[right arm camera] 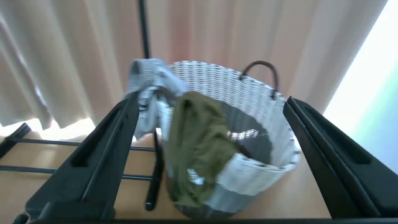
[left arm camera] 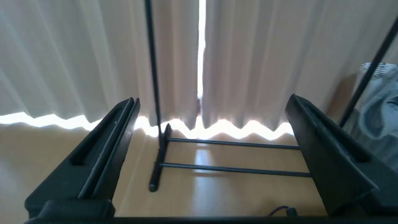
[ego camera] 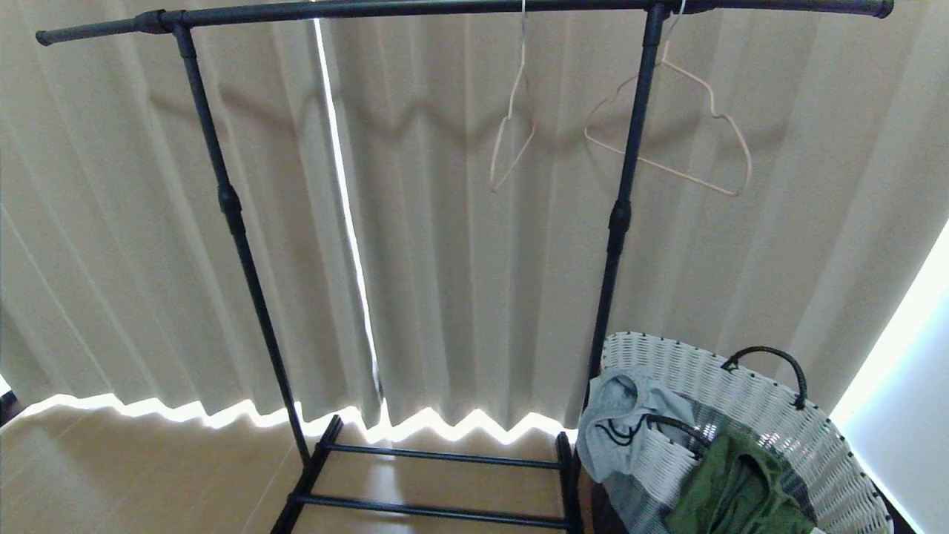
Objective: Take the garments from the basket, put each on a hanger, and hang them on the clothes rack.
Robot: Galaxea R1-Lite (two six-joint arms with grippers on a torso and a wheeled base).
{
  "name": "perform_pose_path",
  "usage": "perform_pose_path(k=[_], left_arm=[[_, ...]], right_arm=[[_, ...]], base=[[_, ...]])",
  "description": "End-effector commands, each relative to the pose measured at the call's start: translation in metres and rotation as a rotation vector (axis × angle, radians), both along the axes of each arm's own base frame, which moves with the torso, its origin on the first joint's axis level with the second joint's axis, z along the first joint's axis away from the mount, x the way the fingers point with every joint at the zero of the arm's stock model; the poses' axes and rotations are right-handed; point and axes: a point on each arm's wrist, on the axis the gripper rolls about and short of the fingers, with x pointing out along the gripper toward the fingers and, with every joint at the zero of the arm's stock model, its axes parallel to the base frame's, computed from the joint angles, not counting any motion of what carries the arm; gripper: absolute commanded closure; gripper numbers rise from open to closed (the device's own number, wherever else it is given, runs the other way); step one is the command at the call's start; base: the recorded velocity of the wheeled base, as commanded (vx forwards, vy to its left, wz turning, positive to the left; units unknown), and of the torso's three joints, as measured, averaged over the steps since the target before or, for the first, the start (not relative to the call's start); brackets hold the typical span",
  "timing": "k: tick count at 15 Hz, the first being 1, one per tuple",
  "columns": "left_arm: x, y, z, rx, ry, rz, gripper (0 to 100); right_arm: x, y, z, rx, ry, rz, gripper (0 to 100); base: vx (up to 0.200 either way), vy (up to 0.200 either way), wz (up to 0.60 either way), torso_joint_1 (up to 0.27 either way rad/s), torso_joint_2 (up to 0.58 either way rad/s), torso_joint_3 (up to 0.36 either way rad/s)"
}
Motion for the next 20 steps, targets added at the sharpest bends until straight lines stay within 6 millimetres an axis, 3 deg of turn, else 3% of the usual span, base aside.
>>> perform_pose_path(k=[1, 7, 16, 20], left_arm=[[0.0, 0.0, 0.0, -0.001, 0.0, 0.0, 0], [0.0, 0.0, 0.0, -0.001, 0.0, -0.002, 0], [0.0, 0.0, 0.0, 0.0, 0.0, -0.002, 0], [0.0, 0.0, 0.0, -0.001, 0.0, -0.002, 0]], right_arm=[[0.0, 0.0, -0.0002, 0.0, 0.001, 0.001, 0], [0.0001, 0.0, -0.0001, 0.0, 0.002, 0.0, 0], [0.0, 0.0001, -0.0002, -0.003, 0.001, 0.005, 0], [0.0, 0.0001, -0.0002, -0.003, 0.001, 0.003, 0]], base=[[0.0, 0.0, 0.0, 0.0, 0.0, 0.0], [0.0, 0.0, 0.0, 0.0, 0.0, 0.0], [0.2, 0.0, 0.0, 0.0, 0.0, 0.002], [0.0, 0.0, 0.0, 0.0, 0.0, 0.0]])
